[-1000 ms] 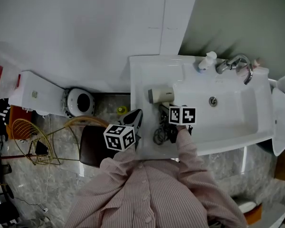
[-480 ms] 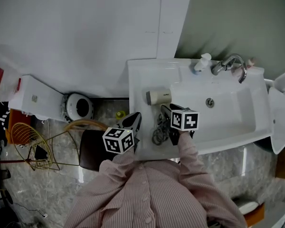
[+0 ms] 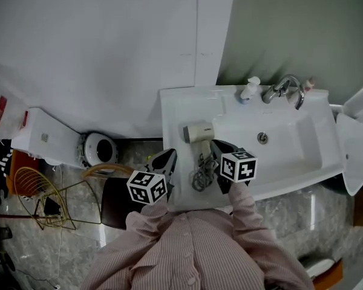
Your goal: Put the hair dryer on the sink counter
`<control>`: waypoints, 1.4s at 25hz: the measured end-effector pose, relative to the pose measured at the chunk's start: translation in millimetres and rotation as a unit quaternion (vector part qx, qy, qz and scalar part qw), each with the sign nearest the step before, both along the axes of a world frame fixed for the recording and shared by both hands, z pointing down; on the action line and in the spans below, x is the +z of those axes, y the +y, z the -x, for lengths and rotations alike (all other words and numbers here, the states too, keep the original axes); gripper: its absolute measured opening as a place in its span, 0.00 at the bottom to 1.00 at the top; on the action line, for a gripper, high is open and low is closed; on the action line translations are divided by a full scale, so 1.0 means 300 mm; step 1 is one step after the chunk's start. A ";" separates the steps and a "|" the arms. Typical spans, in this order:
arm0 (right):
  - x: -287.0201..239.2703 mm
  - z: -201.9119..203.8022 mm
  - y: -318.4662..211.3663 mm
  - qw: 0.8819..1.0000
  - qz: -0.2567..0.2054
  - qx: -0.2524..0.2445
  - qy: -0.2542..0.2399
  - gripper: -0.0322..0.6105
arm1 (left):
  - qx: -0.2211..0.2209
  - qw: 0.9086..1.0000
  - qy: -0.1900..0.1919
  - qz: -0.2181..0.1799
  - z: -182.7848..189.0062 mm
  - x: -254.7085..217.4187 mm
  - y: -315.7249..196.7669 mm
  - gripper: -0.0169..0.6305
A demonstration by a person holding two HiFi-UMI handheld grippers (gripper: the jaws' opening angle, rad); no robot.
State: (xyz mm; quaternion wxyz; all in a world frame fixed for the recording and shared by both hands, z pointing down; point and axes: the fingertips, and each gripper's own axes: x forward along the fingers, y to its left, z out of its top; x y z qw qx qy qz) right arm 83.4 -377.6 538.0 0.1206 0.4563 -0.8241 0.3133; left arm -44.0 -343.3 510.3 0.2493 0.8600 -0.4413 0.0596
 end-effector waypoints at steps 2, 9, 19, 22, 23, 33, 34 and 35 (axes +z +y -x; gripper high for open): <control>-0.027 0.009 -0.002 1.000 -0.012 -0.014 -0.009 0.06 | -0.001 1.000 0.000 -0.012 0.003 -0.026 -0.007 0.03; -0.161 0.006 -0.039 0.996 -0.072 -0.058 -0.018 0.06 | -0.008 0.999 0.004 -0.046 0.019 -0.106 -0.023 0.03; -0.334 -0.063 -0.012 0.984 -0.158 -0.016 -0.076 0.06 | -0.018 0.995 -0.016 -0.101 0.066 -0.247 -0.040 0.03; -0.371 -0.069 0.007 0.981 -0.174 -0.015 -0.085 0.06 | -0.029 0.991 -0.019 -0.126 0.086 -0.291 -0.037 0.03; -0.380 -0.072 0.013 0.980 -0.181 -0.014 -0.083 0.06 | -0.033 0.990 -0.021 -0.138 0.094 -0.305 -0.033 0.03; -0.438 -0.089 0.050 0.974 -0.217 -0.007 -0.067 0.06 | -0.056 0.984 -0.021 -0.169 0.141 -0.336 -0.008 0.03; -0.442 -0.089 0.052 0.973 -0.220 -0.008 -0.063 0.06 | -0.056 0.984 -0.022 -0.167 0.142 -0.334 -0.006 0.03; -0.446 -0.090 0.053 0.973 -0.223 -0.009 -0.060 0.06 | -0.055 0.984 -0.023 -0.166 0.142 -0.332 -0.006 0.03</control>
